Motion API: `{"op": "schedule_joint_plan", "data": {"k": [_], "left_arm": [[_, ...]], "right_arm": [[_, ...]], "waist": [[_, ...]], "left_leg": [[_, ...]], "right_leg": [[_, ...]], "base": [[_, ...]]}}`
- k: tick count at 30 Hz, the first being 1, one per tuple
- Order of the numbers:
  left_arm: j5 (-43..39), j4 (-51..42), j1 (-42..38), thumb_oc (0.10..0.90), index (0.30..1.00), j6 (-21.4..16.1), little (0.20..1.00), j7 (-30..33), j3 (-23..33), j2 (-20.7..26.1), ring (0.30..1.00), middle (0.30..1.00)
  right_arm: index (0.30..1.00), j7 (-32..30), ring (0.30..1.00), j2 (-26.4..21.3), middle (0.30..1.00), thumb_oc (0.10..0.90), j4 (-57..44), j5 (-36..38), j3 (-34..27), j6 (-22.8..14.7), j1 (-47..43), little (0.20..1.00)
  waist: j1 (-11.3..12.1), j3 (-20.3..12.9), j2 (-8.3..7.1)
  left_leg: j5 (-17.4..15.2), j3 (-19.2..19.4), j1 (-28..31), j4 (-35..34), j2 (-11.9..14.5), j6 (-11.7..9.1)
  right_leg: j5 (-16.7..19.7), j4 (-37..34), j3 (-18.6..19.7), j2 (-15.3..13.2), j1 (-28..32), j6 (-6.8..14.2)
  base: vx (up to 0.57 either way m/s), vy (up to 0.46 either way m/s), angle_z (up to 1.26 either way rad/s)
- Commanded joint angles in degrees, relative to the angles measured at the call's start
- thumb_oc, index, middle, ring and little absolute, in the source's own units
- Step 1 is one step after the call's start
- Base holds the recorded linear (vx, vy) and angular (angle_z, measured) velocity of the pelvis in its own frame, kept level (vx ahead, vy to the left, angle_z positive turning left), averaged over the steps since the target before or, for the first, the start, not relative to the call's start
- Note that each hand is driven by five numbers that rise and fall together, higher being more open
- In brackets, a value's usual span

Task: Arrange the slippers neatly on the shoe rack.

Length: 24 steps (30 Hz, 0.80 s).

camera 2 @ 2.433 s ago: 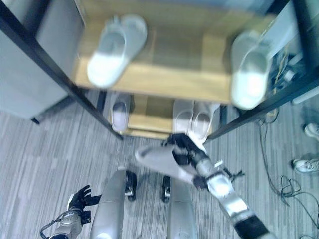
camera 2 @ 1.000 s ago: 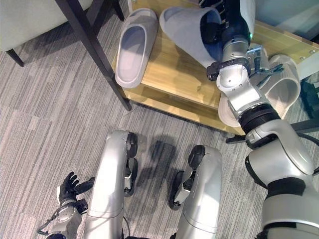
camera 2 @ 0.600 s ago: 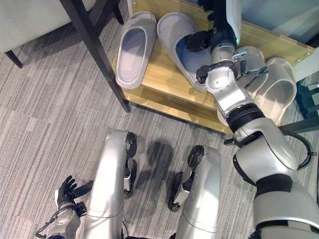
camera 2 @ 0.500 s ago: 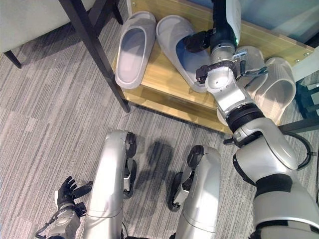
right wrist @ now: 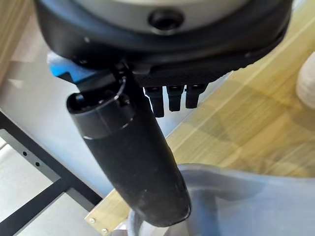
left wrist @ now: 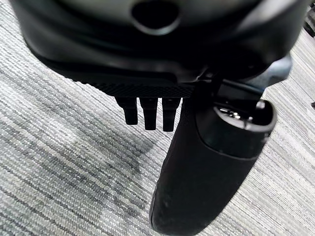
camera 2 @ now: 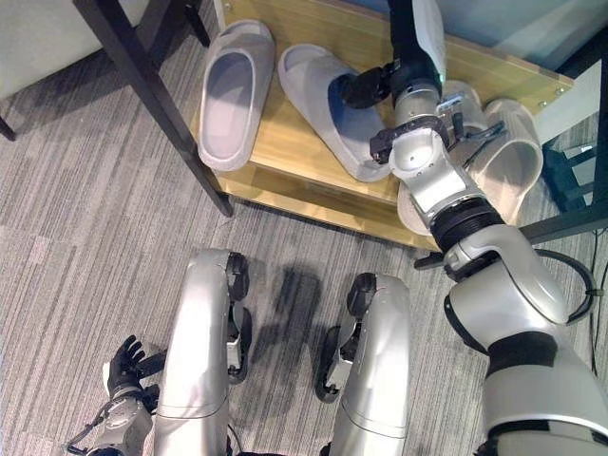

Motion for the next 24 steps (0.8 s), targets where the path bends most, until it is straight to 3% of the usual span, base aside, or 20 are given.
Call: {"op": "schedule_joint_plan", "data": {"k": [1,4,9,11,18,24], "left_arm": [[-1.9,-0.7,1.8,0.800,0.900,-2.2,0.900,0.9,-0.6,0.8,0.900,0.900],[-1.2,-2.3,1.9,0.800,0.900,-2.2,0.900,1.2,-1.2,0.7,0.900,0.900],[0.6,-4.7,2.7,0.800,0.900,-1.9,0.900,1.0,-1.1,0.8,0.900,0.900],[1.8,-5.0,2.9,0.800,0.900,-0.9,0.900,-1.1,-1.5,0.3,0.900,0.900],[3.1,-3.9,2.8,0.800,0.900,0.4,0.900,-2.7,-2.0,-0.1,0.900,0.900],[4.8,-3.4,2.8,0.800,0.900,0.7,0.900,-2.2,-1.1,-0.2,0.900,0.900]], "right_arm": [[0.900,-1.3,0.900,-7.0,0.900,0.800,-9.0,-0.5,-0.3,-3.1,-9.1,0.900],[0.900,-1.3,0.900,-7.9,0.900,0.800,-11.2,-0.3,-1.4,-3.5,-7.4,0.900],[0.900,-0.4,0.900,-13.4,0.900,0.800,-23.4,-1.1,-4.1,-5.6,-2.1,0.900],[0.900,-0.7,0.900,-16.0,0.900,0.800,-29.3,-5.2,-8.0,-4.9,2.5,0.900],[0.900,-1.4,0.900,-15.2,0.900,0.800,-33.4,-7.7,-14.2,-4.4,9.4,0.900],[0.900,-2.3,0.900,-13.4,0.900,0.800,-46.2,-9.1,-23.0,-7.5,20.3,0.900]], "waist": [[2.4,-1.3,-0.79],[2.5,-1.3,-0.72],[1.8,-1.3,-0.88],[1.0,-1.3,-0.97],[0.2,-1.3,-0.81],[-0.9,-1.3,-1.11]], "left_leg": [[-4.7,-9.2,2.9,-0.9,-2.0,-0.1],[-4.8,-9.1,2.9,-0.9,-1.9,0.0],[-4.8,-8.9,2.9,-1.0,-1.9,0.1],[-4.7,-8.6,2.9,-1.1,-1.8,0.1],[-4.7,-7.7,2.9,-1.2,-2.0,0.2],[-4.5,-7.2,2.9,-1.6,-2.0,0.3]], "right_leg": [[2.2,0.0,6.3,-1.9,0.5,-3.6],[2.3,-0.1,6.4,-1.9,0.4,-3.6],[2.3,0.0,6.5,-1.8,0.5,-3.5],[2.3,0.1,6.7,-1.7,0.6,-3.2],[2.2,0.2,7.1,-1.3,0.4,-3.4],[2.1,0.1,7.3,-1.0,0.4,-3.5]], "base": [[0.00,0.000,0.00],[0.00,0.000,0.00],[0.00,0.000,0.00],[0.00,0.000,0.00],[0.00,0.000,0.00],[0.00,0.001,-0.01]]}}
